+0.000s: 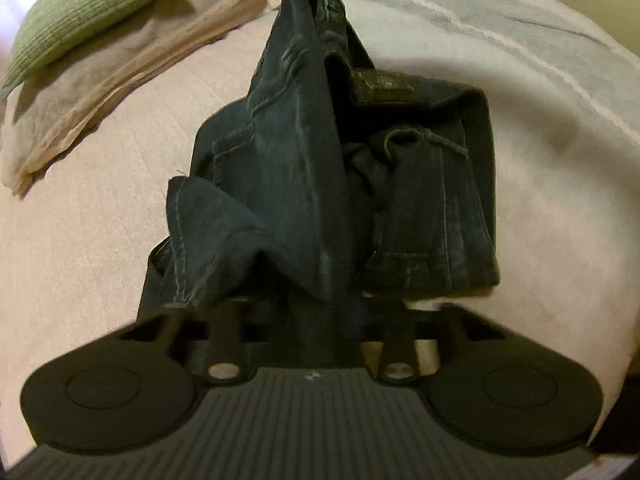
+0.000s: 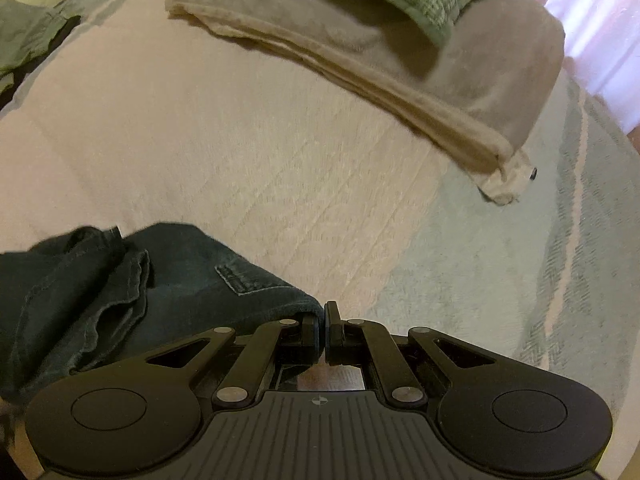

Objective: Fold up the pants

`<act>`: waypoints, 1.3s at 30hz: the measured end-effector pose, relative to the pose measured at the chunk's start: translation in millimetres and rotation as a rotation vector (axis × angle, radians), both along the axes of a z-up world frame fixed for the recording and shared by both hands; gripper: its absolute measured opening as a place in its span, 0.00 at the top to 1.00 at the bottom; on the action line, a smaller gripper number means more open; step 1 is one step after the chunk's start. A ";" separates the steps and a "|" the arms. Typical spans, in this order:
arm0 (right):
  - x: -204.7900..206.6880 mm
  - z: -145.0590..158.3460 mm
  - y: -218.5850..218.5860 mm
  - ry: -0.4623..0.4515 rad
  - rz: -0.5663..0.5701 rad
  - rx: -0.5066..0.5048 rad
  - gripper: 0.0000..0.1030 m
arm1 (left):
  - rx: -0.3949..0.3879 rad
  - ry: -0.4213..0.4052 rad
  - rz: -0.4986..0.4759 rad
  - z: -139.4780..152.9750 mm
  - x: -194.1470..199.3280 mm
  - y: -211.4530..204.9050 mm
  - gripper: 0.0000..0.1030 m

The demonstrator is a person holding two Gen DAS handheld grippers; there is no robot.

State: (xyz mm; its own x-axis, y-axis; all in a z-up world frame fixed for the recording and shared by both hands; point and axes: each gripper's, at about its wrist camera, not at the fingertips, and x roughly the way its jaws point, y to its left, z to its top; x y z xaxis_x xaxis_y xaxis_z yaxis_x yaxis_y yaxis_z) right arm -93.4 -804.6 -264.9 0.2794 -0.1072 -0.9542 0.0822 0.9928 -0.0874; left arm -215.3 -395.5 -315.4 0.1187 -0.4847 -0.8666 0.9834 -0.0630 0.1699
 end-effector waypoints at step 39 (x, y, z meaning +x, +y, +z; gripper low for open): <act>-74.2 -53.1 103.3 -0.419 -0.575 0.229 0.26 | -0.096 -0.078 0.339 53.8 207.8 -16.0 0.55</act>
State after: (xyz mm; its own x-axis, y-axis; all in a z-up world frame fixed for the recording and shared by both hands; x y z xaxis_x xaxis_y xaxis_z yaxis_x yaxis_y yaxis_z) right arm -167.6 -701.3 -318.0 0.5846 -0.1574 -0.7959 0.5751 0.7724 0.2697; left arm -7.5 -411.5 -261.6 0.3509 -0.4847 -0.8012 0.9294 0.2847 0.2348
